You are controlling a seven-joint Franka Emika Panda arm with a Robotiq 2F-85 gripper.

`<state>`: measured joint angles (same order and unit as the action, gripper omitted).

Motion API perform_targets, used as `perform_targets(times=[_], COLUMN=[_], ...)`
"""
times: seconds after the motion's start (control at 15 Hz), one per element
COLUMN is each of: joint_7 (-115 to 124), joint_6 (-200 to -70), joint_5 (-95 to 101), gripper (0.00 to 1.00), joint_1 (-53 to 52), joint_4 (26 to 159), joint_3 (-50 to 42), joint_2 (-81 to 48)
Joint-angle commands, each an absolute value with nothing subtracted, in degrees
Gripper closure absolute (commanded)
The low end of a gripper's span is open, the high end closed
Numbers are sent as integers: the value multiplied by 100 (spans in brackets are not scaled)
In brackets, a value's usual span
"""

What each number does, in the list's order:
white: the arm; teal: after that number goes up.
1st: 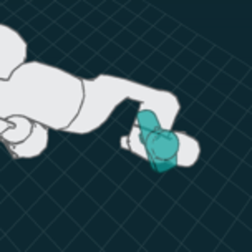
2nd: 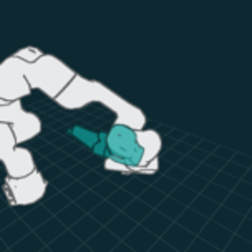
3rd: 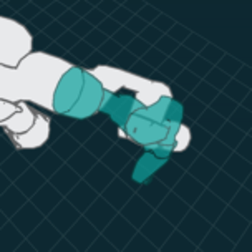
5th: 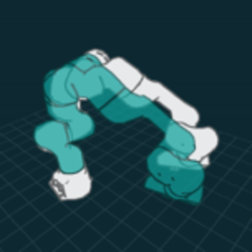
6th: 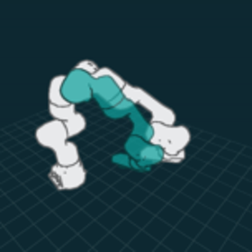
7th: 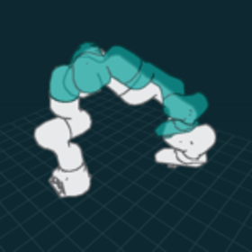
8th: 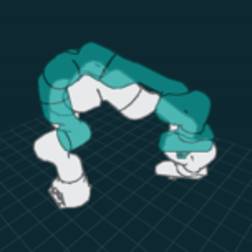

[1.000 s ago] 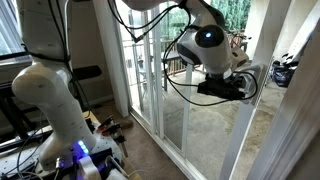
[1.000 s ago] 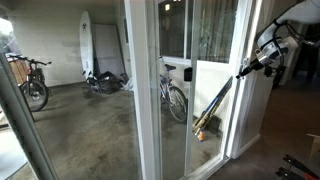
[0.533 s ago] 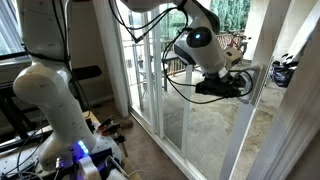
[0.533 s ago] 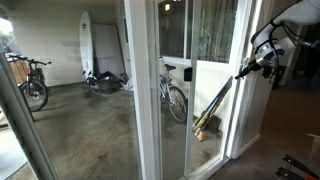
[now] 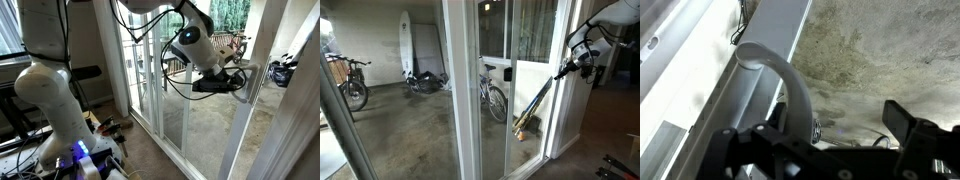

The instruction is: Open the glass door by sliding it to the left

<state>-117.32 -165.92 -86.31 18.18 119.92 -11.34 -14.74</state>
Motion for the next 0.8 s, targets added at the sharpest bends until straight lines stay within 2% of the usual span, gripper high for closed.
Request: perform_targets(times=[0.0,0.73], joint_7=[-12246,-12731], joint_6=[-16918,-18081], joint_5=[-9045,-9672], gripper=[0,0], joint_1=[1446,812], joint_4=[12351,12457], joint_3=[-762,-132], joint_2=[-1172,-1007])
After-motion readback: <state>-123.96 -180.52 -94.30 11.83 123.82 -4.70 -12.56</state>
